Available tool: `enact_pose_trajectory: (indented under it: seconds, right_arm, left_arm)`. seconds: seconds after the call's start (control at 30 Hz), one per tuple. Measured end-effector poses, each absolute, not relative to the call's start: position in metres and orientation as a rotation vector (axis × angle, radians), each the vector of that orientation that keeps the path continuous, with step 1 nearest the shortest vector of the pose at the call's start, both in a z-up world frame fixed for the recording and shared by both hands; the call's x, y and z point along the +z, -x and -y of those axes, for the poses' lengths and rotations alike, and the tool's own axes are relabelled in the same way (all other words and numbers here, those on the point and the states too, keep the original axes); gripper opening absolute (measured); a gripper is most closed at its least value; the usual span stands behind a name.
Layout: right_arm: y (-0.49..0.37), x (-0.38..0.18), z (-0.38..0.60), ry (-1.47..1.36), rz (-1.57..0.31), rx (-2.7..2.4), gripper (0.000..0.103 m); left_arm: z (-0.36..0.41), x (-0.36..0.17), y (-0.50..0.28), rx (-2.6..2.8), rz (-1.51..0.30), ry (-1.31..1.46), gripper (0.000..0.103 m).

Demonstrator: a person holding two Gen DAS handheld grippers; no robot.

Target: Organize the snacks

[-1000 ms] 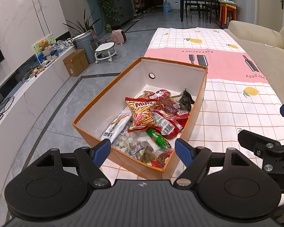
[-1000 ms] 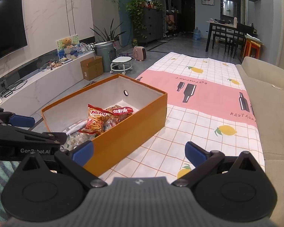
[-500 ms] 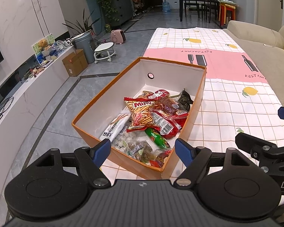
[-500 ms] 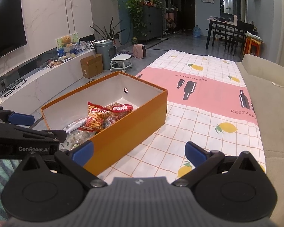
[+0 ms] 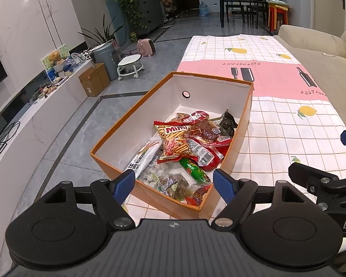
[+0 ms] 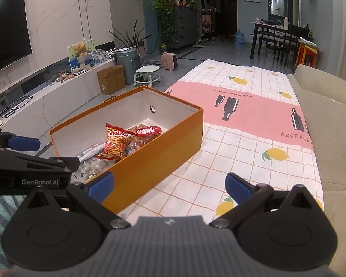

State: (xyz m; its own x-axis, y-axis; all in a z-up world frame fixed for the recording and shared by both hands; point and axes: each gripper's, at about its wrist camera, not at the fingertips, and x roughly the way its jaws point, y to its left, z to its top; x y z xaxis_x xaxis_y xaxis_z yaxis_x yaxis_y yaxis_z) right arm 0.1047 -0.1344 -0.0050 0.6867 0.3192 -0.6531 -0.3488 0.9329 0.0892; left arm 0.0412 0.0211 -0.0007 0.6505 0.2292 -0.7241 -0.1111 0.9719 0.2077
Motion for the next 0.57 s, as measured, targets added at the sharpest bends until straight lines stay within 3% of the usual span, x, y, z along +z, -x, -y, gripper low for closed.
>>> enact_pose_trajectory:
  seconds: [0.57]
  right_arm:
    - [-0.1054, -0.0058, 0.1335, 0.038, -0.737, 0.372, 0.099]
  left_arm:
    - [-0.0260, 0.0007, -0.0387, 0.178, -0.832, -0.134, 0.090]
